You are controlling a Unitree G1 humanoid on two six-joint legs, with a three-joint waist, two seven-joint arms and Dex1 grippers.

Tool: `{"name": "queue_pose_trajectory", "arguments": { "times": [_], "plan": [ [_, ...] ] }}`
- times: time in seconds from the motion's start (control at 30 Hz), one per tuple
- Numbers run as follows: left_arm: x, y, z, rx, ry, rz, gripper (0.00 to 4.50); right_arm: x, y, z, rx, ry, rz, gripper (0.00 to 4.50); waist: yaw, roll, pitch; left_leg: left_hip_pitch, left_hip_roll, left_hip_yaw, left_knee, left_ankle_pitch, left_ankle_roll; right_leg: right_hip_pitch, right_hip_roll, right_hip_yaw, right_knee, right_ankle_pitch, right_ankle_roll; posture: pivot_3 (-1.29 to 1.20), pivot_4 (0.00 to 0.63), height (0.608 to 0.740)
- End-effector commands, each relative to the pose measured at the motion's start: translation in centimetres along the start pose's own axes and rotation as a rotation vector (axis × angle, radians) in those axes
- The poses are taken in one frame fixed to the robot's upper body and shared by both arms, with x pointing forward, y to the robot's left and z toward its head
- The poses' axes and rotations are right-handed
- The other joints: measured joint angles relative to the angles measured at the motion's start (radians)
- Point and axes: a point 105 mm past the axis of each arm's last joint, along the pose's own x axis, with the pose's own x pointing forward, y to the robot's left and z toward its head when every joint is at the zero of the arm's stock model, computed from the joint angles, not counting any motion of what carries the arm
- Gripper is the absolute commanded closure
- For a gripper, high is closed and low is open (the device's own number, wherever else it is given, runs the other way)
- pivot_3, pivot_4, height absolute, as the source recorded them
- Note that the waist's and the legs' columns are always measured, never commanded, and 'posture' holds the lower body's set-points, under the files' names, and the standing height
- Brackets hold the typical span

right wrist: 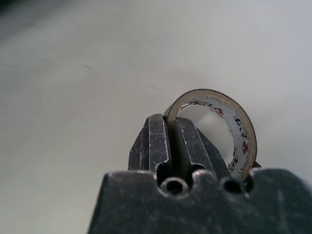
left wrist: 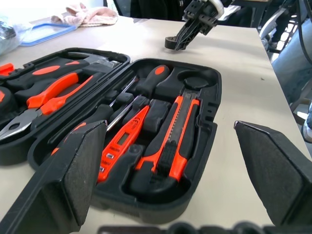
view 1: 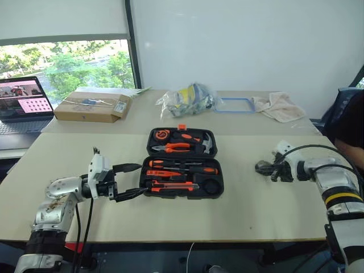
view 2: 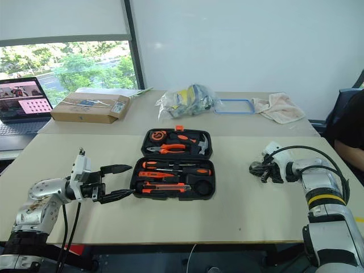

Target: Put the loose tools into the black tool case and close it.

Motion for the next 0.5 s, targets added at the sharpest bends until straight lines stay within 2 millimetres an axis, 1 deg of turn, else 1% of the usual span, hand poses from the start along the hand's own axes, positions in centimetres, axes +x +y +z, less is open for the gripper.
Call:
{"name": "queue_pose_trajectory", "arguments": {
  "times": [0.03,0.07,0.1,0.13,0.2,0.23,0.3,0.4,0.5],
  "plan": [
    [-0.2,-0.3,1.1,0.032,-0.021,-0.029,0.0,0.1,3.3,5.9,-0.107,-0.156,0.177,4.44,-0.001,0.0,0.0,0.0,0.0,0.0,0.0,0.0,0.0,0.0,0.0,0.0,0.001,0.0,0.0,0.0,0.15,0.74],
    [-0.1,-0.6,1.0,0.031,-0.021,-0.042,0.0,0.8,4.8,6.9,-0.105,-0.164,0.227,4.44,-0.001,0.0,0.0,0.0,0.0,0.0,0.0,0.0,0.0,0.0,0.0,0.0,0.001,0.0,0.0,0.0,0.15,0.74],
    [-0.1,-0.9,1.0,0.029,-0.017,-0.056,0.0,1.3,6.0,7.3,-0.105,-0.159,0.262,4.44,0.0,0.0,0.0,0.0,0.001,0.0,0.0,0.0,0.0,-0.001,0.0,0.0,0.001,0.0,0.0,0.0,0.15,0.74],
    [0.0,-1.1,0.9,0.027,-0.014,-0.065,0.0,1.6,6.7,7.6,-0.103,-0.153,0.28,4.44,0.0,0.0,0.0,0.0,0.001,0.0,0.0,0.0,0.0,-0.001,0.0,0.0,0.002,0.0,0.0,0.0,0.15,0.74],
    [0.1,-1.8,0.3,0.031,0.012,-0.098,0.0,3.1,8.5,7.7,-0.105,-0.122,0.313,4.44,0.005,0.0,0.0,0.001,0.001,-0.001,0.0,0.0,-0.001,-0.001,-0.001,0.0,0.002,0.0,-0.001,0.0,0.15,0.74],
    [0.1,-1.9,0.2,0.032,0.016,-0.104,0.0,3.6,9.1,7.7,-0.097,-0.114,0.319,4.44,0.006,0.0,0.0,0.001,0.001,-0.001,0.001,0.0,-0.001,-0.001,-0.001,0.0,0.002,0.0,-0.001,0.0,0.15,0.74],
    [0.1,-2.0,0.0,0.034,0.022,-0.107,0.0,4.4,9.7,7.5,-0.083,-0.093,0.321,4.44,0.011,0.0,0.0,0.001,0.0,-0.001,0.001,0.0,-0.001,-0.001,-0.002,0.0,0.003,0.0,-0.001,0.0,0.15,0.74],
    [0.1,-2.0,-0.1,0.039,0.029,-0.106,0.0,5.4,10.1,6.3,-0.073,-0.028,0.326,4.44,0.019,0.0,0.0,0.0,-0.002,-0.001,0.002,0.0,-0.001,-0.001,-0.003,0.0,0.004,0.0,-0.001,0.0,0.15,0.74],
    [0.0,-1.9,-0.1,0.043,0.033,-0.098,0.0,6.3,10.0,5.7,-0.062,-0.004,0.314,4.44,0.02,0.0,0.0,0.0,-0.002,-0.001,0.002,0.0,-0.001,-0.001,-0.003,0.0,0.005,0.0,-0.001,0.0,0.15,0.74]
  ]
}}
